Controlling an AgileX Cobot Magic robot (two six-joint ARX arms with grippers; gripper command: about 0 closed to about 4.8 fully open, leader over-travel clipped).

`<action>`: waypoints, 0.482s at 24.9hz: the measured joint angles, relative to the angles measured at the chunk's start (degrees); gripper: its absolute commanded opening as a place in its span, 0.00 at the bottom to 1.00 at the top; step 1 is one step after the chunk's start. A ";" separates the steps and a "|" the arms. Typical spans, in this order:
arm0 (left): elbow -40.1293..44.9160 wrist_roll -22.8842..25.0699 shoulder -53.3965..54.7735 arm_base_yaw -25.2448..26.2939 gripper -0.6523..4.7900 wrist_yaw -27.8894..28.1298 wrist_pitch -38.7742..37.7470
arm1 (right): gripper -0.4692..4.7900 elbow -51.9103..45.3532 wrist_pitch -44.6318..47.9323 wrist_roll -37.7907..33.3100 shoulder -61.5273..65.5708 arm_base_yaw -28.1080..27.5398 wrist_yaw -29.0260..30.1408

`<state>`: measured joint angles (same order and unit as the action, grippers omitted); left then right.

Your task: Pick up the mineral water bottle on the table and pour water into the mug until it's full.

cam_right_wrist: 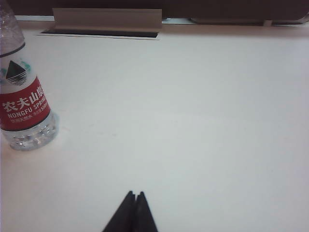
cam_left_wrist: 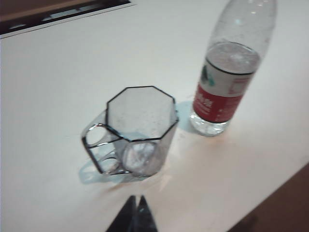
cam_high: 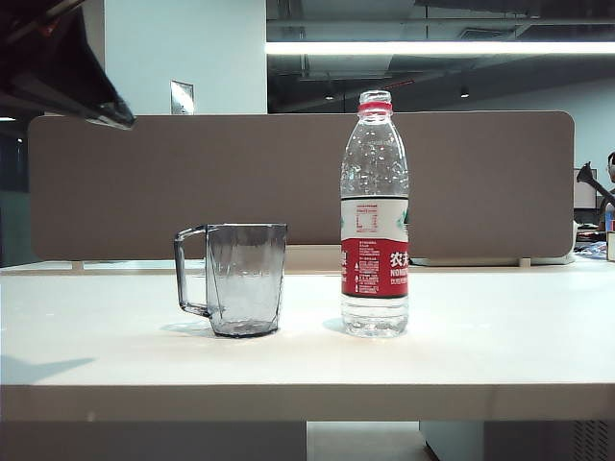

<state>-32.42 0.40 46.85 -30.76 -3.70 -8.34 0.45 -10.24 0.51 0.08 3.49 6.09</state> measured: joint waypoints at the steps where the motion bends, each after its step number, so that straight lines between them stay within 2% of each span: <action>1: 0.00 0.00 0.00 -0.79 0.11 0.04 0.00 | 0.08 0.00 0.00 0.00 0.00 0.00 0.00; 5: -2.97 -0.20 -0.57 -2.80 0.11 11.56 -2.54 | 0.08 0.00 0.00 0.00 0.00 0.00 -0.02; 10: -11.96 -0.20 -1.16 -6.95 0.11 12.35 -14.27 | 0.08 0.00 0.00 0.00 0.00 0.00 0.00; 12: -13.81 0.66 -1.77 -8.74 0.11 11.85 -16.48 | 0.08 0.00 0.00 0.00 0.00 -0.02 0.00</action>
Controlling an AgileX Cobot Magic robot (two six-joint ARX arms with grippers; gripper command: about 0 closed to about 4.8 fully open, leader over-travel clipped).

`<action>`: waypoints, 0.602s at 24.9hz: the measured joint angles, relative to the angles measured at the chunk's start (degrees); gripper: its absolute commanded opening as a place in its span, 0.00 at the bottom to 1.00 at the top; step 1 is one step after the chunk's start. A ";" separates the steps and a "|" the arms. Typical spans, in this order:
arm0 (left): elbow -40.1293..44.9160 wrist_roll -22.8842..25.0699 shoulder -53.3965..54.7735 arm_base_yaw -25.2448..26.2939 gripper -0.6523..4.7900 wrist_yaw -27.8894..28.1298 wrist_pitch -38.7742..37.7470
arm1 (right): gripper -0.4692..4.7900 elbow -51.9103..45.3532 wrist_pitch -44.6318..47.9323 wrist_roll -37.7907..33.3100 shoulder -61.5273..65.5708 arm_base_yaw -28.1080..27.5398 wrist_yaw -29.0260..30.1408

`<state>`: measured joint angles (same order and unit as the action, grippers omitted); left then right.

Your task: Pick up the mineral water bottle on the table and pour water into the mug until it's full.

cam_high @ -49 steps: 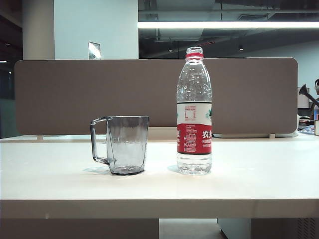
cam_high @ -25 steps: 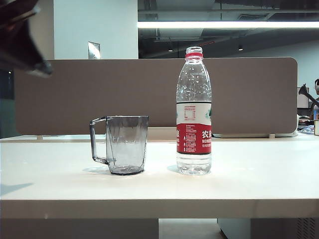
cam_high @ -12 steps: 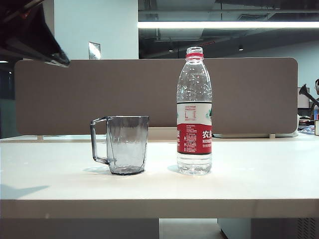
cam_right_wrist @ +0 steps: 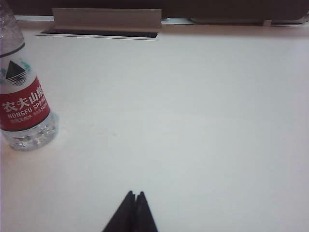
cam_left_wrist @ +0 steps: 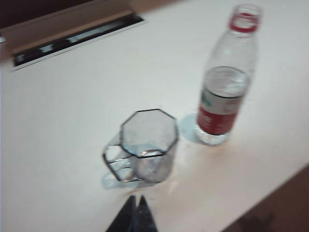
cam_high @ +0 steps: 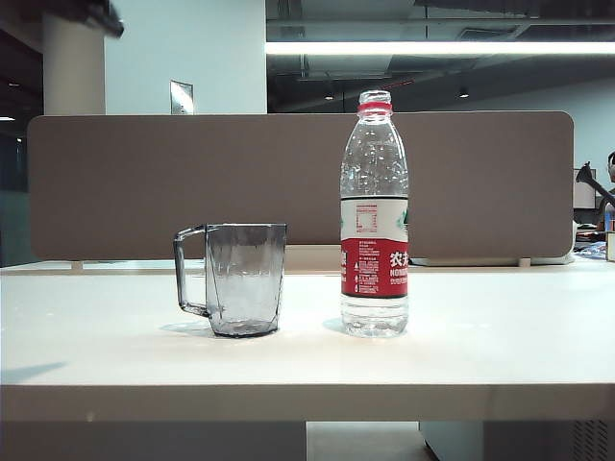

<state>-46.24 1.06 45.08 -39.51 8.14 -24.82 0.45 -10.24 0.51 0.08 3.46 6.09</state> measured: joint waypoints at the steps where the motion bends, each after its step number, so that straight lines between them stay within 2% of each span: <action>1: -0.13 0.52 -0.26 -0.72 0.11 -0.66 -1.07 | 0.08 0.00 0.00 0.00 0.00 0.00 0.00; 6: -0.09 0.57 -0.31 -0.70 0.11 -7.30 -5.97 | 0.08 0.00 0.00 0.00 0.00 0.02 0.00; 15: -0.07 0.48 -0.31 -0.63 0.11 -7.58 -7.13 | 0.08 0.02 0.00 0.00 0.00 0.04 0.00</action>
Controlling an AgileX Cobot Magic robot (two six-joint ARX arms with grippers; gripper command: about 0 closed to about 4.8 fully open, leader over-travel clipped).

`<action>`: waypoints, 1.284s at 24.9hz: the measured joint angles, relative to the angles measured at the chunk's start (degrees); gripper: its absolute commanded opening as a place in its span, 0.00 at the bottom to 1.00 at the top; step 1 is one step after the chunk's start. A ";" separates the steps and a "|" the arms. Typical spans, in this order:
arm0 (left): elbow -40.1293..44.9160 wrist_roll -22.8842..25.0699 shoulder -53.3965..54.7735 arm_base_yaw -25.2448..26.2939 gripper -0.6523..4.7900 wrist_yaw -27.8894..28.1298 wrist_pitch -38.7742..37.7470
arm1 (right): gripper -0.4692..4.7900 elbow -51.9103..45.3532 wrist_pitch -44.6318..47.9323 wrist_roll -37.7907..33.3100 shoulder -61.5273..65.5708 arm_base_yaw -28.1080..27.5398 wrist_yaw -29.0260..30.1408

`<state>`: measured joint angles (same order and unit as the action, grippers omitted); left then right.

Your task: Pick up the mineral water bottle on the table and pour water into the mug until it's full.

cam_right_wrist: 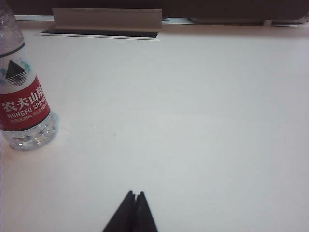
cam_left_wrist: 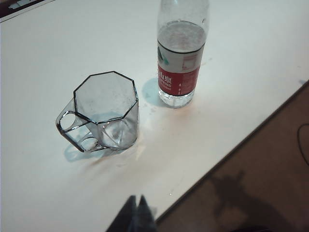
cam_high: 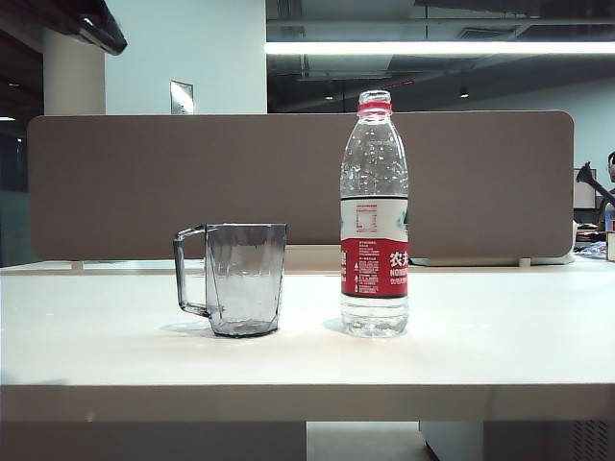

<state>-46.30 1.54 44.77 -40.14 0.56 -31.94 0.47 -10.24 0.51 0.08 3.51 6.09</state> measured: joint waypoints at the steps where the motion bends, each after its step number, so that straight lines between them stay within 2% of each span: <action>1: 0.00 0.00 0.00 0.00 0.11 -0.04 -0.02 | 0.08 -0.02 0.00 0.00 0.00 -0.02 0.00; 13: 0.00 0.00 0.02 0.00 0.11 -0.15 -0.02 | 0.08 -0.02 1.64 -0.66 0.00 -0.02 0.00; 17: 0.00 0.00 0.02 0.00 0.11 -0.15 0.00 | 0.08 -0.02 3.63 -6.51 0.00 -0.04 0.00; 22: 0.00 0.00 0.02 0.00 0.11 -0.15 -0.02 | 0.08 0.81 10.99 -19.15 0.00 -0.04 0.83; 25: 0.00 0.00 0.00 0.00 0.11 -0.17 0.00 | 0.08 7.39 17.92 -20.50 0.24 -0.02 -0.04; 26: 0.00 0.00 0.02 0.00 0.11 -0.17 -0.02 | 0.08 13.94 24.74 -17.42 0.24 -0.02 -4.76; 28: 0.00 0.00 0.00 0.00 0.11 -0.15 0.00 | 0.08 25.24 29.09 -6.97 2.36 -0.02 -13.55; 31: 0.00 0.00 0.00 0.00 0.11 -0.20 0.00 | 0.10 37.20 31.19 3.91 8.55 -0.02 -18.25; 32: 0.00 0.00 0.00 0.00 0.11 -0.17 0.00 | 0.12 44.94 32.33 9.29 13.33 0.00 -18.64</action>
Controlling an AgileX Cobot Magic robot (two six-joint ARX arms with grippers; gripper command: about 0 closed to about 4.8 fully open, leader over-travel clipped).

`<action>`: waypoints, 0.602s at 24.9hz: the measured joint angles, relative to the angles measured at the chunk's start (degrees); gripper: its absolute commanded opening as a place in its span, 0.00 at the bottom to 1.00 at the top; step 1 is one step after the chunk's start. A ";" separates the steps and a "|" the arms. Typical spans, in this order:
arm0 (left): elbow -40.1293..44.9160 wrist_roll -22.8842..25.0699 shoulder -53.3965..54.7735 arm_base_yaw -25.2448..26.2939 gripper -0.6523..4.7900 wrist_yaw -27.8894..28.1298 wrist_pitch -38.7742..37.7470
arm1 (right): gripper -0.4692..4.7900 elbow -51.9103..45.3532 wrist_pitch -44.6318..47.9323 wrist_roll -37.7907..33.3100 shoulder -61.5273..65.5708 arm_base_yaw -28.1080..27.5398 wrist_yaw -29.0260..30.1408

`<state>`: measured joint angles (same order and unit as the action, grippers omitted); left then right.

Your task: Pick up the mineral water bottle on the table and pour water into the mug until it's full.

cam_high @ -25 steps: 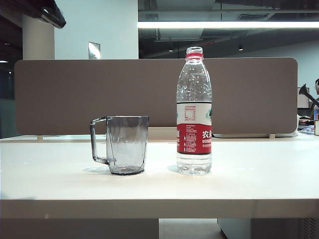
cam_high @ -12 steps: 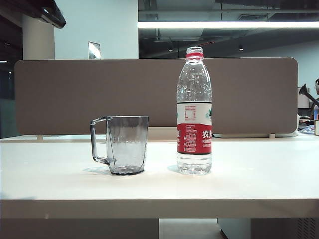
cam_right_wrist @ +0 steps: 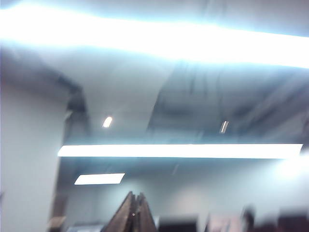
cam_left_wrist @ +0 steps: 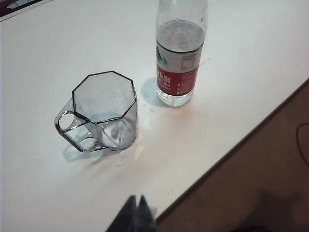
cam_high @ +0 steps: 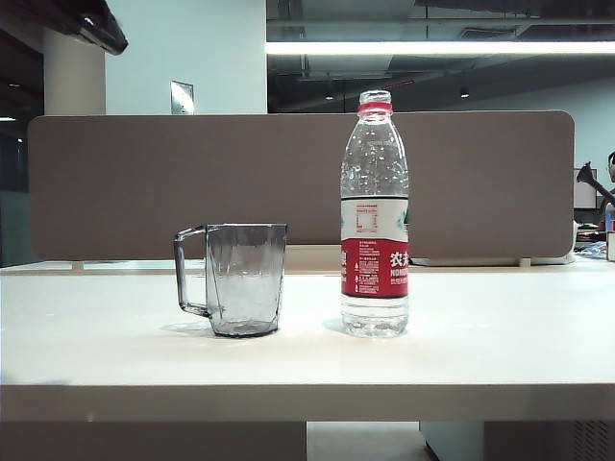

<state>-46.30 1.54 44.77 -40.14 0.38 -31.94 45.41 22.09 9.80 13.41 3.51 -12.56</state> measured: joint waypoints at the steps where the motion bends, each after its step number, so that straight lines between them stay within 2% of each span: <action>1: 0.00 0.00 0.00 0.00 0.11 -0.02 0.00 | 0.12 5.14 1.51 1.99 3.91 0.00 0.04; 3: 0.00 0.00 0.00 0.00 0.11 -0.15 -0.02 | 0.12 17.16 4.00 3.72 13.20 0.00 0.57; 10: 0.00 0.00 -0.02 -0.02 0.11 -0.22 0.00 | 0.11 44.30 4.26 3.98 37.18 -0.02 0.59; 15: 0.00 0.00 -0.02 -0.02 0.11 -0.24 0.00 | 0.11 58.23 -2.91 4.00 51.39 -0.09 -1.66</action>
<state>-46.30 1.54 44.75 -40.16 0.14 -31.94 103.63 19.18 13.80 64.79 3.42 -14.22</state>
